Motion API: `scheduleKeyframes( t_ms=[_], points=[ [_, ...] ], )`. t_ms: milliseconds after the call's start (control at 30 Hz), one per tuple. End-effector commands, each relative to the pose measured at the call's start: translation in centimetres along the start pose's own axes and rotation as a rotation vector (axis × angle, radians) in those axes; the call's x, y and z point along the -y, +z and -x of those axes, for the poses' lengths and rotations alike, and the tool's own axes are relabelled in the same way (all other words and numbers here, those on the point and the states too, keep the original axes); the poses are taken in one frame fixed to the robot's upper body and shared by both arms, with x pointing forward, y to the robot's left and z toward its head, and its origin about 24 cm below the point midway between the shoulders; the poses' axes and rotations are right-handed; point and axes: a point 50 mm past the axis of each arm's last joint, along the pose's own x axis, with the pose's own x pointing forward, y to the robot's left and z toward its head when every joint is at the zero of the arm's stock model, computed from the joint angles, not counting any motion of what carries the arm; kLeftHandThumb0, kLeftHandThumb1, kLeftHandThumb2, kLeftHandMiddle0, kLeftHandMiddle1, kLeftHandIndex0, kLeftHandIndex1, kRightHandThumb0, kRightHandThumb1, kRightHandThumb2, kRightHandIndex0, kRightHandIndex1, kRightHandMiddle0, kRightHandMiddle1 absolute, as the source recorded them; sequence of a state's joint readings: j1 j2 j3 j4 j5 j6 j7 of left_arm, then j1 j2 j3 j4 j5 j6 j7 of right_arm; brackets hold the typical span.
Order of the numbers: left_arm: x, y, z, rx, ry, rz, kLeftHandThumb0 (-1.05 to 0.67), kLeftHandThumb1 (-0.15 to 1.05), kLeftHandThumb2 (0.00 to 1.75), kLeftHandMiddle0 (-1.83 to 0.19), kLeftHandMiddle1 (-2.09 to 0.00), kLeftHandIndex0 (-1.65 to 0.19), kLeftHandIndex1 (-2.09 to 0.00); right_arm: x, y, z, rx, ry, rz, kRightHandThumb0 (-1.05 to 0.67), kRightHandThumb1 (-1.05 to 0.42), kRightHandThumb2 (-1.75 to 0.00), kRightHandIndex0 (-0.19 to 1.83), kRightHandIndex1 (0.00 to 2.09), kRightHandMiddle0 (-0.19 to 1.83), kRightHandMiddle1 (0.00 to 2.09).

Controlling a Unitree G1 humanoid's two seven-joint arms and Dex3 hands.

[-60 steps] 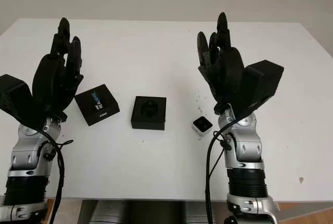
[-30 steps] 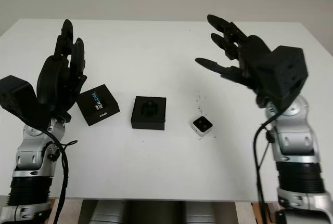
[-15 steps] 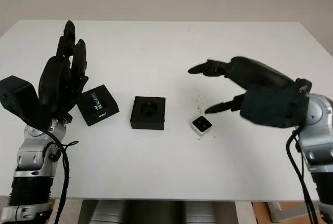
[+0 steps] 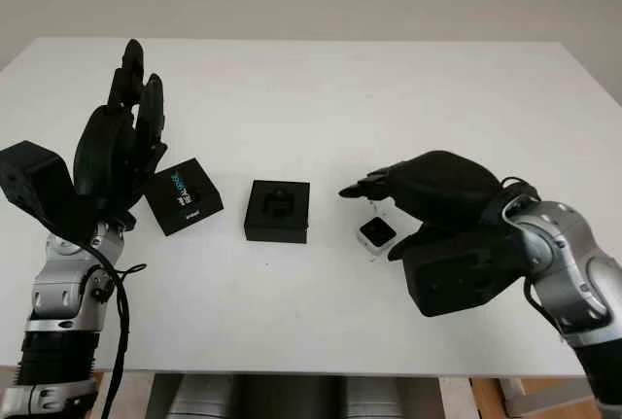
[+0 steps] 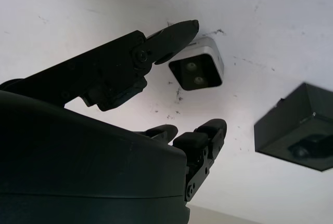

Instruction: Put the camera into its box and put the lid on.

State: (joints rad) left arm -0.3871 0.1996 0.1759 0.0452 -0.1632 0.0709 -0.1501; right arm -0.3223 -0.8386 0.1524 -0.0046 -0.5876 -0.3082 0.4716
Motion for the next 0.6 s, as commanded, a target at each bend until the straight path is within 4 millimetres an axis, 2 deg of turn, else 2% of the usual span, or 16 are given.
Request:
scheduleKeyframes(
  t_ms=[0,367,567],
  points=[
    [0.0,0.4,0.0,0.012,-0.002,-0.013,-0.75,1.05,0.54,0.19,-0.01,0.19,-0.01,0.3,-0.1,-0.4,0.011,-0.018,0.024,-0.49,-0.80,-0.05,0.46,0.12,0.52,0.14],
    [-0.1,0.4,0.3,0.008,0.008,-0.012,-0.76,1.05,0.53,0.19,0.00,0.19,0.00,-0.2,-1.3,-0.4,-0.002,-0.017,0.023,-0.51,-0.83,-0.06,0.45,0.10,0.53,0.15],
    [-0.2,0.2,0.2,0.001,0.004,-0.018,-0.76,1.05,0.54,0.19,0.00,0.19,0.00,-0.5,-1.5,-0.3,-0.003,-0.049,-0.013,-0.47,-0.85,-0.06,0.47,0.10,0.55,0.16]
  ],
)
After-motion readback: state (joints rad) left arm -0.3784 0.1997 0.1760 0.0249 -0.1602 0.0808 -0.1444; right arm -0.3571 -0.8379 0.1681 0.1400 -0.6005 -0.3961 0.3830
